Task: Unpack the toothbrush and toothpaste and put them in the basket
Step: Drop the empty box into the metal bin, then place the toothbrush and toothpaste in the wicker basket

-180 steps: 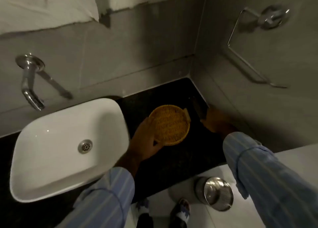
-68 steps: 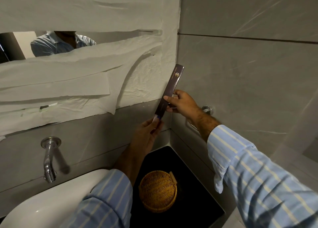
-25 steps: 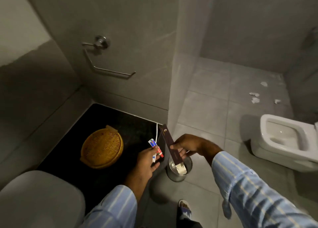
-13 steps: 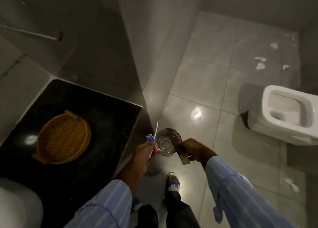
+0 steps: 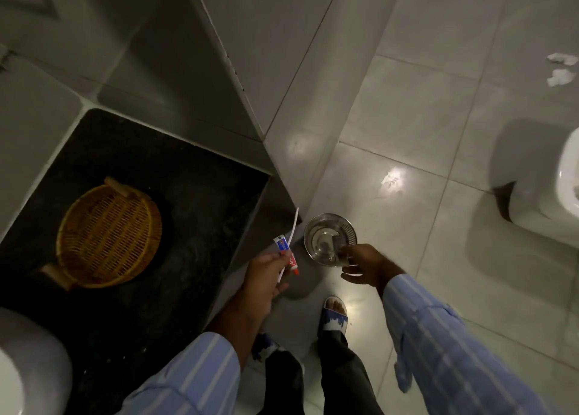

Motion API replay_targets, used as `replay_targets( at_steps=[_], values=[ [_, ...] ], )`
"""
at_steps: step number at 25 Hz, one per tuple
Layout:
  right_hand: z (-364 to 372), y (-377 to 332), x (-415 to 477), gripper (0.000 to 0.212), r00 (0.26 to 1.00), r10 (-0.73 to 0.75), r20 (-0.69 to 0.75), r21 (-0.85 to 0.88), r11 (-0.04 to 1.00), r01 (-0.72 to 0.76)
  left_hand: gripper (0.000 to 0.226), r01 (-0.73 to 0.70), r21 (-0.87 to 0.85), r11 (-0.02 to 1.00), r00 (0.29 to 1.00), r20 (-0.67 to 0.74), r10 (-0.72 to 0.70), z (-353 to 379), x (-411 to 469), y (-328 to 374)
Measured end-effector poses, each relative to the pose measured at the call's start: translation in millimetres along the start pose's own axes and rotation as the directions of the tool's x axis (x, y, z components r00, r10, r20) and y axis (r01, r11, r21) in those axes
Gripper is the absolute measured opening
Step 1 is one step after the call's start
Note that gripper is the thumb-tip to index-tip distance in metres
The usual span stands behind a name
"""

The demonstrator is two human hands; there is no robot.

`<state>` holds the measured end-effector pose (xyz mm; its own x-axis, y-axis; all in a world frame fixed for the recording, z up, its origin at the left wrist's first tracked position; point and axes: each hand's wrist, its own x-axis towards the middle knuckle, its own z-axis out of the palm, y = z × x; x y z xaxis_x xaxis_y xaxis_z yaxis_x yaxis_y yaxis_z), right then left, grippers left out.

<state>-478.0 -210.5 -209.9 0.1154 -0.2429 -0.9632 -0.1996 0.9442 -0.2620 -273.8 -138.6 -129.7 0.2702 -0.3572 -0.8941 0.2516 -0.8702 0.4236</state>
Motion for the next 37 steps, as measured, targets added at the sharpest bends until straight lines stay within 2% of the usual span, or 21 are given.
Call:
replay_targets(
  at_steps=[2,4,6,8,9,10,11,12,13,14,15,17,18,20,24,27,30,33,37],
  values=[
    [-2.4,1.6,-1.4,0.026,0.999,0.051,0.006,-0.005,0.999,-0.051,0.021,-0.002,-0.001,1.0,1.0,-0.004,0.002,-1.4,1.0,-4.9],
    [-4.1,1.4,-7.1,0.026,0.999,0.041,-0.027,-0.12,0.992,-0.044,0.019,-0.03,0.007,1.0,1.0,-0.005,0.03,-4.1,0.5,-6.4],
    [0.3,-8.6,-20.1,0.026,0.998,-0.054,-0.027,-0.218,0.975,0.047,0.023,-0.064,0.041,0.997,0.998,0.023,0.063,-6.0,-2.7,-0.9],
    [13.8,-28.3,-41.5,0.019,0.966,-0.257,-0.015,-0.309,0.92,0.24,0.022,-0.125,0.131,0.983,0.989,0.091,0.114,-9.9,-12.2,13.7],
    [22.2,-39.6,-54.5,0.018,0.917,-0.398,-0.021,-0.403,0.843,0.357,0.017,-0.163,0.185,0.969,0.982,0.129,0.141,-12.3,-19.1,23.2],
    [32.2,-51.9,-71.3,0.019,0.842,-0.539,-0.002,-0.525,0.718,0.458,0.014,-0.21,0.249,0.945,0.972,0.159,0.174,-17.0,-26.3,33.3],
    [43.4,-62.6,-89.4,0.023,0.756,-0.651,0.07,-0.637,0.554,0.536,0.013,-0.264,0.316,0.911,0.959,0.183,0.215,-22.8,-34.3,43.6],
    [56.7,-72.4,-110.2,0.026,0.656,-0.729,0.196,-0.722,0.345,0.599,0.013,-0.329,0.391,0.86,0.941,0.207,0.266,-31.5,-44.3,55.0],
    [70.0,-80.4,-128.9,0.03,0.569,-0.75,0.338,-0.76,0.139,0.635,0.015,-0.397,0.456,0.796,0.917,0.241,0.319,-40.9,-53.6,65.2],
    [83.7,-88.0,-146.7,0.031,0.513,-0.728,0.455,-0.762,-0.019,0.647,0.015,-0.461,0.513,0.724,0.887,0.28,0.366,-51.6,-63.0,75.6],
    [96.8,-94.4,-161.2,0.03,0.486,-0.692,0.533,-0.753,-0.127,0.645,0.015,-0.518,0.555,0.65,0.855,0.32,0.409,-64.0,-73.4,85.9],
    [124.0,-103.9,-181.2,0.025,0.475,-0.646,0.597,-0.749,-0.239,0.618,0.016,-0.6,0.603,0.525,0.795,0.373,0.479,-94.4,-92.2,103.2],
    [137.6,-107.8,-190.0,0.023,0.485,-0.639,0.597,-0.756,-0.246,0.606,0.015,-0.619,0.611,0.493,0.777,0.386,0.498,-110.8,-99.7,110.0],
    [165.5,-114.0,-206.7,0.022,0.513,-0.641,0.572,-0.773,-0.211,0.599,0.014,-0.63,0.601,0.491,0.769,0.398,0.5,-145.0,-112.8,120.6],
    [222.4,-123.0,-236.2,0.022,0.588,-0.629,0.509,-0.768,-0.023,0.64,0.022,-0.648,0.549,0.528,0.755,0.373,0.54,-219.9,-137.0,138.0],
    [255.2,-134.1,-250.1,0.028,0.612,-0.625,0.485,-0.769,0.029,0.639,0.033,-0.669,0.428,0.608,0.735,0.257,0.628,-279.8,-148.6,144.5],
    [283.6,-139.1,-261.1,0.03,0.653,-0.627,0.425,-0.741,0.173,0.648,0.03,-0.69,0.391,0.609,0.707,0.182,0.683,-331.7,-150.9,142.2],
    [314.2,-144.9,-263.7,0.026,0.662,-0.626,0.412,-0.682,0.27,0.68,0.028,-0.677,0.379,0.631,0.701,0.07,0.71,-370.8,-149.2,136.7],
    [361.3,-158.6,-256.3,0.025,0.675,-0.601,0.428,-0.64,0.325,0.696,0.023,-0.643,0.291,0.708,0.73,-0.045,0.682,-402.5,-129.4,131.6]
  ],
)
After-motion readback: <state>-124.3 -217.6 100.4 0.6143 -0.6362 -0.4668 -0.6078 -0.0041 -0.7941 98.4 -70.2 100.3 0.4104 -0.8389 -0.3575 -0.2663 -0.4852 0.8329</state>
